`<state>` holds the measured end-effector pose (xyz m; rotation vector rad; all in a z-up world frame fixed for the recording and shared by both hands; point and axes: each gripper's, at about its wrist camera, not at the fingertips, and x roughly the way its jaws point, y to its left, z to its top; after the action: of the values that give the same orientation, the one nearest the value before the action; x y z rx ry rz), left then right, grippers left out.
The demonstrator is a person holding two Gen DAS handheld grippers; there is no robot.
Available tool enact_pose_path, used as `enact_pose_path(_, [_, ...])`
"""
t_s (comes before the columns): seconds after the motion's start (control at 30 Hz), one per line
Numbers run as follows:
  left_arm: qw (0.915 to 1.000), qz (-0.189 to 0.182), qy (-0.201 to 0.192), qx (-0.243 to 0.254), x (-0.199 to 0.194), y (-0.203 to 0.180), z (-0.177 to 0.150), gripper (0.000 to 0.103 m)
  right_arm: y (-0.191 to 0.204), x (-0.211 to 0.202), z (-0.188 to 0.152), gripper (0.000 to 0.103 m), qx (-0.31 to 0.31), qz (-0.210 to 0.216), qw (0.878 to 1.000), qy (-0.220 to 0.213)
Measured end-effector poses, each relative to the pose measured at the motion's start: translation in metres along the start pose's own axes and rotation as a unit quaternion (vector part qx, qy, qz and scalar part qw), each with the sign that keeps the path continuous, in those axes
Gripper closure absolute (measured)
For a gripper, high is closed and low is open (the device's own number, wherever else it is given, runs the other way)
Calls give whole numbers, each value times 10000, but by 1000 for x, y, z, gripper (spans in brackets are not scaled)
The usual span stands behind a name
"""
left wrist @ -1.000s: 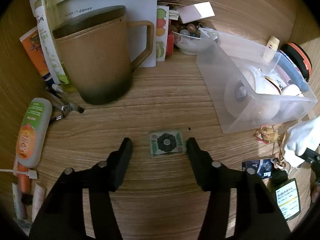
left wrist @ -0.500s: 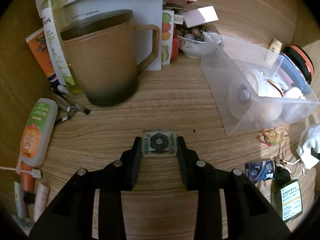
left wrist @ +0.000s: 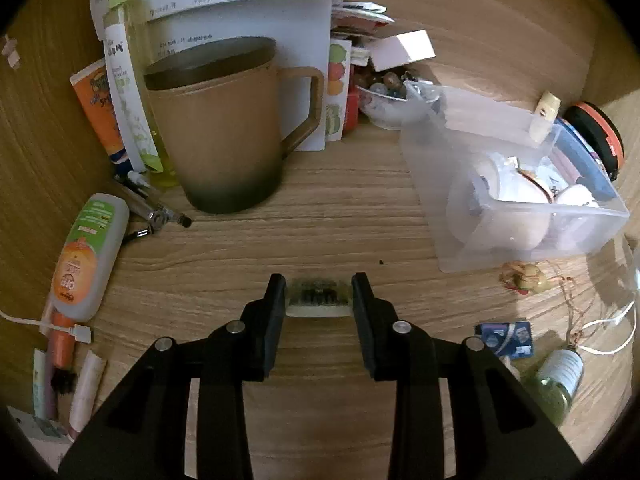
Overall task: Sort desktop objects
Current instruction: 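Grasp the white drawstring pouch with the right gripper while the left grasps a small card, then carry the white pouch and small card over the clear bin and lower them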
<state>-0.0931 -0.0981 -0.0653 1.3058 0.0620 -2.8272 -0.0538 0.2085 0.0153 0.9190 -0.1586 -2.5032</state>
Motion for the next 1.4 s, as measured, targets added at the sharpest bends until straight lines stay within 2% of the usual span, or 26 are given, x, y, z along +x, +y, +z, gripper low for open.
enact_pose_path(0.33, [9994, -223, -261, 93, -18, -13, 10, 70, -9, -3, 16, 58, 65, -119, 9996, -227])
enact_pose_path(0.83, [9970, -420, -631, 154, -33, -31, 48, 70, -23, 6, 50, 58, 58, -150, 9982, -585])
enact_pose_path(1.07, [9948, -630, -742, 302, -38, -48, 66, 70, -33, 27, 66, 58, 2, -154, 9988, -474])
enact_pose_path(1.4, [9910, -1043, -651, 525, -26, -75, 85, 70, -42, 58, 82, 58, -83, -190, 9996, -190])
